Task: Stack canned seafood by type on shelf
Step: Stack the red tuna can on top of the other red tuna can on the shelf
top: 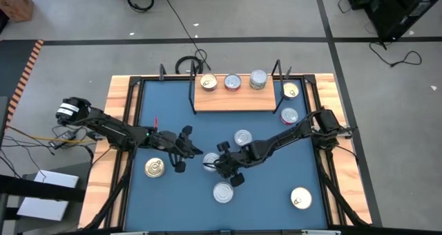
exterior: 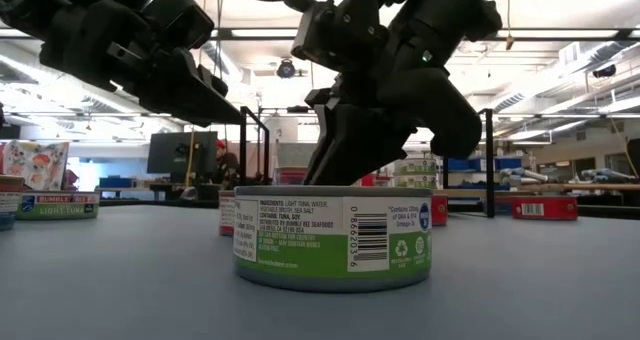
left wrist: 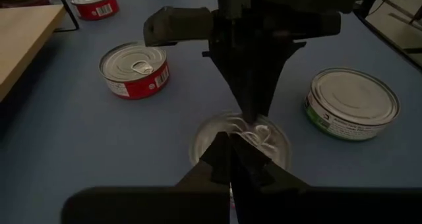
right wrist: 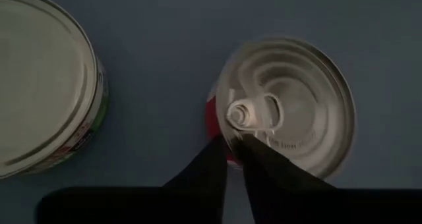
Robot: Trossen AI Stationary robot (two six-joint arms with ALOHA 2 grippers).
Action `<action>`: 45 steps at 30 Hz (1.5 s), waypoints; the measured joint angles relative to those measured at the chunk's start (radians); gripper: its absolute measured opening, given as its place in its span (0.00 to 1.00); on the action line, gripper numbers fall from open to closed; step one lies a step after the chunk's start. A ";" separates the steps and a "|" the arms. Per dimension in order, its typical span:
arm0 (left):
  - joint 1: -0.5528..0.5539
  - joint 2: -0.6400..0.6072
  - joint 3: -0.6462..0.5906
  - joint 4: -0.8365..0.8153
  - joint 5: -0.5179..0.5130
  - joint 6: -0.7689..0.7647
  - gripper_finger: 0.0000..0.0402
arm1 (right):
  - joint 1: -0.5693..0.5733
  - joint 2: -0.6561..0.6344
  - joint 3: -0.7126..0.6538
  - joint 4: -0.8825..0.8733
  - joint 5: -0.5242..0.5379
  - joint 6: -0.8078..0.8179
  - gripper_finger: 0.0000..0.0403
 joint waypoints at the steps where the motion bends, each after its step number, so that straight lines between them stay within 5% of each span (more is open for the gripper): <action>1: 0.000 0.000 0.000 0.000 0.000 0.000 0.00 | 0.000 0.000 0.000 -0.004 0.000 0.000 0.11; 6: -0.001 0.000 0.000 -0.001 0.000 -0.002 0.00 | 0.000 -0.004 0.000 -0.021 0.001 0.011 0.02; 17: -0.001 0.000 0.000 0.001 -0.011 -0.002 0.00 | -0.018 -0.086 -0.007 -0.041 -0.052 0.100 0.01; 33: -0.001 0.000 0.000 0.026 -0.014 -0.006 0.00 | -0.145 -0.110 -0.005 -0.032 -0.239 0.599 0.01; 45: -0.002 0.000 0.000 0.025 -0.010 -0.010 0.00 | -0.205 -0.130 -0.004 -0.025 -0.321 0.663 0.01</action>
